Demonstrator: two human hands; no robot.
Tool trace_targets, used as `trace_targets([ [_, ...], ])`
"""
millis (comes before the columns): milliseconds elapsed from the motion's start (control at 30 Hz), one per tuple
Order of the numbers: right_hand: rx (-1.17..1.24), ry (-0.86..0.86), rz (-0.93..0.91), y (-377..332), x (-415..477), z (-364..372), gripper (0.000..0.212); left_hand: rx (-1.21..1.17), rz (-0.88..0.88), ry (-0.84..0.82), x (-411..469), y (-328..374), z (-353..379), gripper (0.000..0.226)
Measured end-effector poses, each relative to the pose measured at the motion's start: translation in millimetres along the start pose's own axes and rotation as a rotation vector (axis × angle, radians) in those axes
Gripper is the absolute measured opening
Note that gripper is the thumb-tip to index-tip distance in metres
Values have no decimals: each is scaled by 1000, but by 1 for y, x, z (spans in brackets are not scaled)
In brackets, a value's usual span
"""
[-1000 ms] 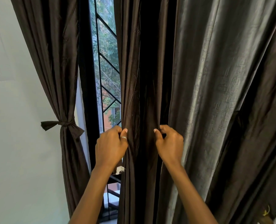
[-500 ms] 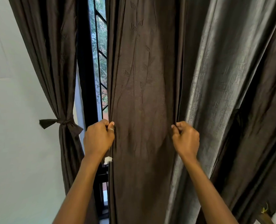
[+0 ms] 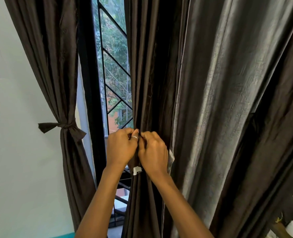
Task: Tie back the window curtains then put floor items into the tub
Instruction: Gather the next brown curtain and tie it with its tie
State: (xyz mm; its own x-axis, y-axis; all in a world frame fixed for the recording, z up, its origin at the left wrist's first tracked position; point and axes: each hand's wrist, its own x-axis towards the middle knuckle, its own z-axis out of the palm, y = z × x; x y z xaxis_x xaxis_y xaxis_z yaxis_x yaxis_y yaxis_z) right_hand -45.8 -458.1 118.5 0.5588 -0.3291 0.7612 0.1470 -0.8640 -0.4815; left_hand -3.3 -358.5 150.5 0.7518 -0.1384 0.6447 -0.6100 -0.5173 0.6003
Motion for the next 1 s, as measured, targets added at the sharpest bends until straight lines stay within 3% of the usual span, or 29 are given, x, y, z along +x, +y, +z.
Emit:
trace_targets([
  [367,-4,19,-9,-10,-7,7,14,-106,40,-103,4,-13,-12,37],
  [567,-15,-3,9,-8,-8,9,21,18,8,-136,12,-1,-12,69],
  [900,-9,-34,-23,2,-8,7,13,50,-4,-89,16,-1,-5,43],
  [1000,70,-144,-30,8,-8,-4,30,87,42,-85,18,-7,-6,44],
])
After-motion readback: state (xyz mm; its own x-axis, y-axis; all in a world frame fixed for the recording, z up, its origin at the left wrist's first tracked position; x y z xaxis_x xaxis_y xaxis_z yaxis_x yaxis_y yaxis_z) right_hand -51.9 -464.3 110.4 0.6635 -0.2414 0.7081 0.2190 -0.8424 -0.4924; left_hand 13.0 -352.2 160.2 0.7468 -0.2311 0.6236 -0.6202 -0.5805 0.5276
